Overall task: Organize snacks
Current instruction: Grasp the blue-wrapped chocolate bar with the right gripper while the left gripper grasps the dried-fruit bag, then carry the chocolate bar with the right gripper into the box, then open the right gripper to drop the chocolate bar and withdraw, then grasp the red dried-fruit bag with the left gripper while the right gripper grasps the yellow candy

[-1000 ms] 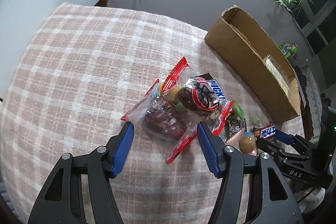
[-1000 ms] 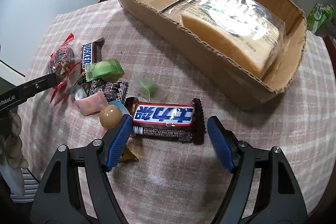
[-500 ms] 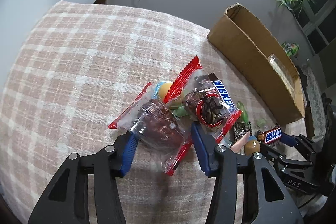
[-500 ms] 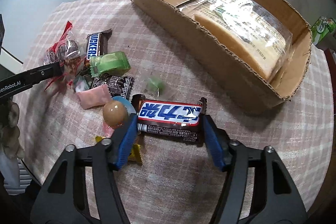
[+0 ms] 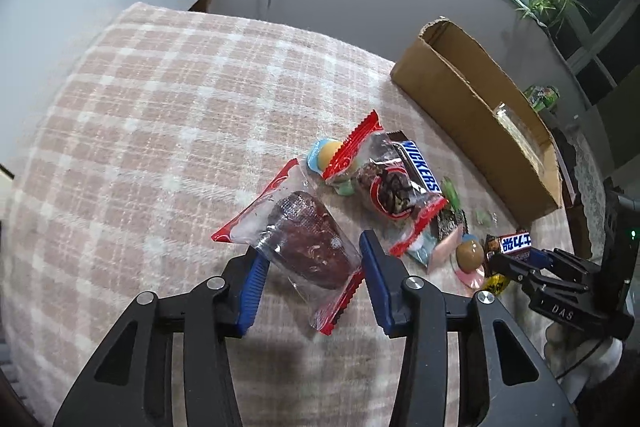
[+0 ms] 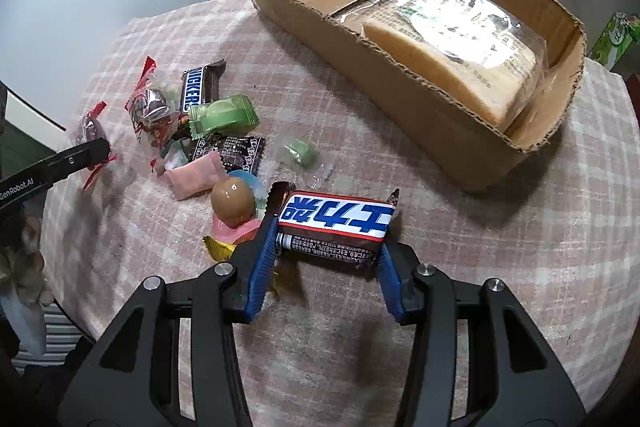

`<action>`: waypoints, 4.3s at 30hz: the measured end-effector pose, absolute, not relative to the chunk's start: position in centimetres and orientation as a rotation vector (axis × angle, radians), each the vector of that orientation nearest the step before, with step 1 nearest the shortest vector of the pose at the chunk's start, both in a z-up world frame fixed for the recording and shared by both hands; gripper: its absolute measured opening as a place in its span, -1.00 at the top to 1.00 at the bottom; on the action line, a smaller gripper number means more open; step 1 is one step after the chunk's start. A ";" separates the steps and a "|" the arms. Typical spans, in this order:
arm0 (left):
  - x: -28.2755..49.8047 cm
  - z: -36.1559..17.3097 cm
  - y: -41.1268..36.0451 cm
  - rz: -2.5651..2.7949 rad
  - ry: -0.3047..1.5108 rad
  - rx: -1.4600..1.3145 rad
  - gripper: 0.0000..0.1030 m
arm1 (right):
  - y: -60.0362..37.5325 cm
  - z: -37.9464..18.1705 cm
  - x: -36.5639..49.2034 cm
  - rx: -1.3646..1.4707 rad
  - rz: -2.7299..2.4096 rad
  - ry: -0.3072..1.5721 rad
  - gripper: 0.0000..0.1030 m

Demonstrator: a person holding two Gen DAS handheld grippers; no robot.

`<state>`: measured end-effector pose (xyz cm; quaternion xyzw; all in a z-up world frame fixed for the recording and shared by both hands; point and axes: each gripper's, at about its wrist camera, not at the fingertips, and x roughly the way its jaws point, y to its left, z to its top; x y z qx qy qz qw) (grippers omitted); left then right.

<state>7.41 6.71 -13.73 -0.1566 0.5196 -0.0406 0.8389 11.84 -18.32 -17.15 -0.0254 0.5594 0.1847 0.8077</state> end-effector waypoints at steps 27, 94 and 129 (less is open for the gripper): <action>12.5 -8.3 2.2 -0.239 0.973 -0.330 0.16 | -21.7 -6.5 14.4 0.052 0.411 1.002 0.08; 15.0 -7.0 4.5 -0.220 0.980 -0.349 0.10 | -23.0 -6.7 14.2 0.016 0.423 1.011 -0.20; 13.7 -15.4 3.4 -0.111 1.191 -0.503 -0.10 | -15.3 -17.5 9.2 -0.154 0.454 1.240 -0.37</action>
